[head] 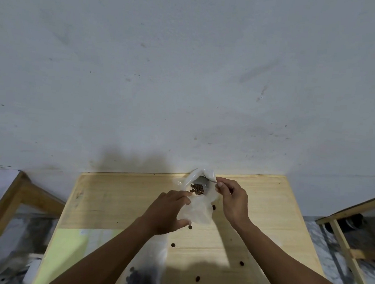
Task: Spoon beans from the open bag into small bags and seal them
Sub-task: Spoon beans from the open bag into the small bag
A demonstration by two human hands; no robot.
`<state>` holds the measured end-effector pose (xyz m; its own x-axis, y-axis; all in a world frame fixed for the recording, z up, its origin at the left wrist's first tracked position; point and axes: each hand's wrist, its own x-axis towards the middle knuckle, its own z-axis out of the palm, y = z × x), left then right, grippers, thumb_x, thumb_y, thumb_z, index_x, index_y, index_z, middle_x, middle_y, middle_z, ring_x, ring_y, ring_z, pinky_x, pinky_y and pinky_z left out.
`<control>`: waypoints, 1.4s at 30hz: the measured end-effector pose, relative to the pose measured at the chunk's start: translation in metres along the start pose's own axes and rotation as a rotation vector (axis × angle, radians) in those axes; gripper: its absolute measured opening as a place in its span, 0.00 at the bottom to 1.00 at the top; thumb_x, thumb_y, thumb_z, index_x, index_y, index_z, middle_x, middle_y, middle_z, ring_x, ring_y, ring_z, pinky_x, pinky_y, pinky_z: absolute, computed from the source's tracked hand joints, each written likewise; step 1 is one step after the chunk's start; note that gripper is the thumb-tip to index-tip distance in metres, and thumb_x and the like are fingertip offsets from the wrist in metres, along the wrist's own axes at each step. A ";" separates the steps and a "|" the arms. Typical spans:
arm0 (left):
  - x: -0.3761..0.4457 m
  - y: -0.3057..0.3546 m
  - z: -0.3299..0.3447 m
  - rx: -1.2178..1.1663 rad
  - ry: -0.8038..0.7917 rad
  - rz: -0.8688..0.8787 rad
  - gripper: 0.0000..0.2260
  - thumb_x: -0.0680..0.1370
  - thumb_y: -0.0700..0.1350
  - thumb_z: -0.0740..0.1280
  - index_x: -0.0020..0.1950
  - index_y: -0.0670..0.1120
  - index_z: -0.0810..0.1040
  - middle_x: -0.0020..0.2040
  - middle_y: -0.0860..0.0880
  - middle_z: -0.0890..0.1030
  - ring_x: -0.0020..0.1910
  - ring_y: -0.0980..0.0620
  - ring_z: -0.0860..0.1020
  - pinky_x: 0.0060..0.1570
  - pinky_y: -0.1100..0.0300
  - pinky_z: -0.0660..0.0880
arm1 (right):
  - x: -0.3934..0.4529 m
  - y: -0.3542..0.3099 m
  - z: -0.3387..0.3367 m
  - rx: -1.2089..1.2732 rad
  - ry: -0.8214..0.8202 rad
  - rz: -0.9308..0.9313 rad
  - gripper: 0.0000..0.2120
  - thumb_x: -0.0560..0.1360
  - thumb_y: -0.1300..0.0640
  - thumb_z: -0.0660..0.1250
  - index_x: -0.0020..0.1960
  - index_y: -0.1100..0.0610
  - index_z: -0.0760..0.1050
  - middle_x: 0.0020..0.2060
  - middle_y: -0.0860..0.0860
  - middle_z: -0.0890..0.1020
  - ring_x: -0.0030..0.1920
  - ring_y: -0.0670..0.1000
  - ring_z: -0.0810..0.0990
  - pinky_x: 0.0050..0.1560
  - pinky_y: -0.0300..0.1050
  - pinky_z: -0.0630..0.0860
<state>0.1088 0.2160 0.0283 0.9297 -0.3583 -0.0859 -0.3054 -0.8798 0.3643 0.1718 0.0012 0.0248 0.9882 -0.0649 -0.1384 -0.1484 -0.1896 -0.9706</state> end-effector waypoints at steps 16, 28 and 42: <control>-0.001 0.003 0.012 -0.081 -0.055 -0.053 0.22 0.74 0.57 0.69 0.64 0.49 0.70 0.75 0.58 0.61 0.55 0.50 0.77 0.51 0.53 0.76 | 0.013 0.031 -0.022 0.024 -0.046 0.161 0.10 0.81 0.60 0.63 0.53 0.63 0.82 0.46 0.51 0.84 0.43 0.50 0.80 0.49 0.44 0.77; -0.009 0.004 0.019 -0.071 0.005 -0.016 0.22 0.74 0.59 0.67 0.64 0.50 0.70 0.77 0.58 0.55 0.51 0.49 0.79 0.43 0.55 0.77 | 0.007 0.023 -0.028 0.299 -0.193 0.574 0.11 0.81 0.64 0.59 0.46 0.67 0.78 0.39 0.60 0.74 0.31 0.52 0.72 0.36 0.44 0.71; -0.009 -0.011 0.010 -0.247 0.081 -0.283 0.30 0.69 0.64 0.70 0.65 0.51 0.72 0.69 0.59 0.69 0.63 0.59 0.73 0.59 0.61 0.71 | 0.017 -0.027 -0.055 0.293 -0.066 0.278 0.13 0.82 0.62 0.60 0.42 0.63 0.80 0.39 0.56 0.78 0.36 0.54 0.74 0.43 0.46 0.75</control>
<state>0.1019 0.2258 0.0161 0.9864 -0.0773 -0.1452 0.0154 -0.8353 0.5496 0.1911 -0.0484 0.0597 0.9136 -0.0092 -0.4066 -0.4030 0.1139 -0.9081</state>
